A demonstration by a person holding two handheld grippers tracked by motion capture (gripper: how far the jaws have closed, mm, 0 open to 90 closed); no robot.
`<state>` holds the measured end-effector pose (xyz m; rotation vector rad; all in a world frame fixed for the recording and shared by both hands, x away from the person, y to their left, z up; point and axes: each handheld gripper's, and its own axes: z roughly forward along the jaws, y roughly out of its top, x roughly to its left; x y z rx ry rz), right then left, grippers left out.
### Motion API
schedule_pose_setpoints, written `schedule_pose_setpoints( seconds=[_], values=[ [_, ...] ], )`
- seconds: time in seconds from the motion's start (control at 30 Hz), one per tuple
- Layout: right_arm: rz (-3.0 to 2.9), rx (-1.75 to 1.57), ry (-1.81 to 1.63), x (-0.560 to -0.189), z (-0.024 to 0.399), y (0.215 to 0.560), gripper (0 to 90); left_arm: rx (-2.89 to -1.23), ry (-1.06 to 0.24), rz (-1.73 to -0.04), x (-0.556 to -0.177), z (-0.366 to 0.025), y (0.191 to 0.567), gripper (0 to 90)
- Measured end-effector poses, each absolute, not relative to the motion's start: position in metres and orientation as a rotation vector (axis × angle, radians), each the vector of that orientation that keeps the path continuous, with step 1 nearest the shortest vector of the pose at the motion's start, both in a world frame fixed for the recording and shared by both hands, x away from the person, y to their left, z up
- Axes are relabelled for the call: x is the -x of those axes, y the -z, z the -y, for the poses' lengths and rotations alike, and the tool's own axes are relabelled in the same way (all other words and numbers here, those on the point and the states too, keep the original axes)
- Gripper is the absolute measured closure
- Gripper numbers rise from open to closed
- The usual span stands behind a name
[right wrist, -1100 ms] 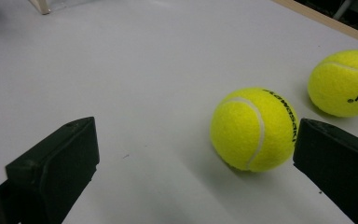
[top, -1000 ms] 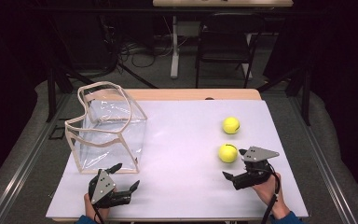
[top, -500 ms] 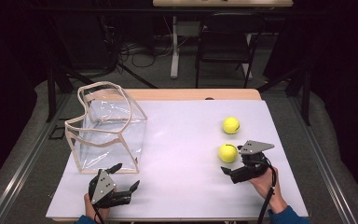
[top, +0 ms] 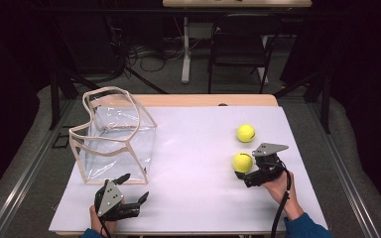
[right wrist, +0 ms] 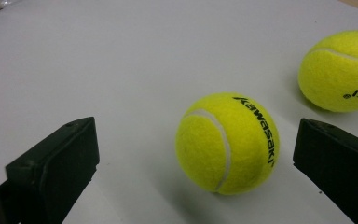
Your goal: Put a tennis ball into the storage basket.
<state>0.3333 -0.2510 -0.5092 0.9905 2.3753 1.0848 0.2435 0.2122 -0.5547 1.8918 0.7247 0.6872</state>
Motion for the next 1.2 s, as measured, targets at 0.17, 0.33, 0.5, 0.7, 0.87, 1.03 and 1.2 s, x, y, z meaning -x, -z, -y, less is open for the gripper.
schedule_pose_setpoints(
  seconds=[0.17, 0.33, 0.5, 0.7, 0.87, 1.03, 1.2],
  values=[
    [-2.386, -1.003, -1.070, -0.342, 0.248, 0.511, 0.0, -1.892, -0.689, -0.720, -0.243, -0.212, 0.554, 16.0],
    [-2.398, -1.020, -1.049, -0.349, 0.246, 0.514, 0.0, -1.891, -0.688, -0.720, -0.243, -0.213, 0.554, 16.0],
    [-2.404, -1.041, -1.036, -0.356, 0.245, 0.517, 0.0, -1.891, -0.687, -0.720, -0.243, -0.213, 0.554, 16.0],
    [-2.414, -1.074, -1.024, -0.362, 0.246, 0.522, 0.0, -1.894, -0.686, -0.722, -0.243, -0.212, 0.555, 16.0],
    [-2.422, -1.100, -1.024, -0.366, 0.247, 0.527, 0.0, -1.894, -0.685, -0.721, -0.243, -0.212, 0.555, 16.0],
    [-2.428, -1.128, -1.012, -0.368, 0.248, 0.531, 0.0, -1.897, -0.682, -0.718, -0.243, -0.212, 0.555, 16.0],
    [-2.431, -1.145, -1.002, -0.370, 0.247, 0.535, 0.6, -1.897, -0.682, -0.718, -0.243, -0.212, 0.555, 16.0]
  ],
)
